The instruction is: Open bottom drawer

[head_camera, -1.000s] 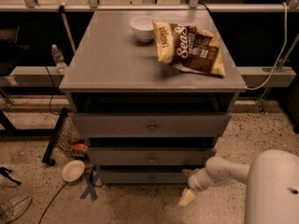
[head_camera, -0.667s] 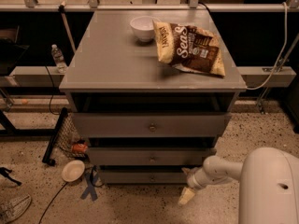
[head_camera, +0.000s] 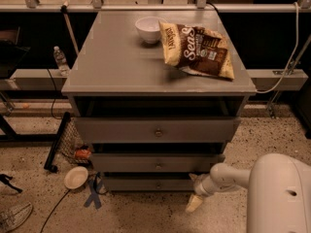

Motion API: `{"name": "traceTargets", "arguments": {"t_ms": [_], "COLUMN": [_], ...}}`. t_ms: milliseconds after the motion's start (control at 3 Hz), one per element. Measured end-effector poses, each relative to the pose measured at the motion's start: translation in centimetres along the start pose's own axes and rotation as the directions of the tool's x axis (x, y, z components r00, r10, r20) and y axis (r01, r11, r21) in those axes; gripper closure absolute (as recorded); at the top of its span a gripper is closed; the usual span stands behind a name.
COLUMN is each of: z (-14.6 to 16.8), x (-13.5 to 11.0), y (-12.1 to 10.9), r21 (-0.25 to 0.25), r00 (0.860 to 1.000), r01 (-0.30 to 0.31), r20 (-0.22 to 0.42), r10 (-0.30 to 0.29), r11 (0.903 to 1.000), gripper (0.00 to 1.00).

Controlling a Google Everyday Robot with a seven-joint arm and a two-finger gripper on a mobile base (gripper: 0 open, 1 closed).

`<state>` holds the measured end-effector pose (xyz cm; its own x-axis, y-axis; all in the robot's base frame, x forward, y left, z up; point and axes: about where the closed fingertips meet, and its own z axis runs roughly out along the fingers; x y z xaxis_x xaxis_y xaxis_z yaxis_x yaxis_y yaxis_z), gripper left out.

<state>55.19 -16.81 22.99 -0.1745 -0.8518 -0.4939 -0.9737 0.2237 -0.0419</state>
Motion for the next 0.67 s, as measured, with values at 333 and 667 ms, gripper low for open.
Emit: {"name": "traceTargets", "arguments": {"t_ms": [333, 667], "z": [0.8, 2.1], "x": [0.3, 1.4], "y": [0.0, -0.5], "r21": [-0.009, -0.002], "r00": [0.999, 0.996], "r01": [0.031, 0.079], "r20": [-0.014, -0.034], "r10": [-0.031, -0.079], "r11": [0.9995, 0.9968], "gripper": [0.0, 0.0]}}
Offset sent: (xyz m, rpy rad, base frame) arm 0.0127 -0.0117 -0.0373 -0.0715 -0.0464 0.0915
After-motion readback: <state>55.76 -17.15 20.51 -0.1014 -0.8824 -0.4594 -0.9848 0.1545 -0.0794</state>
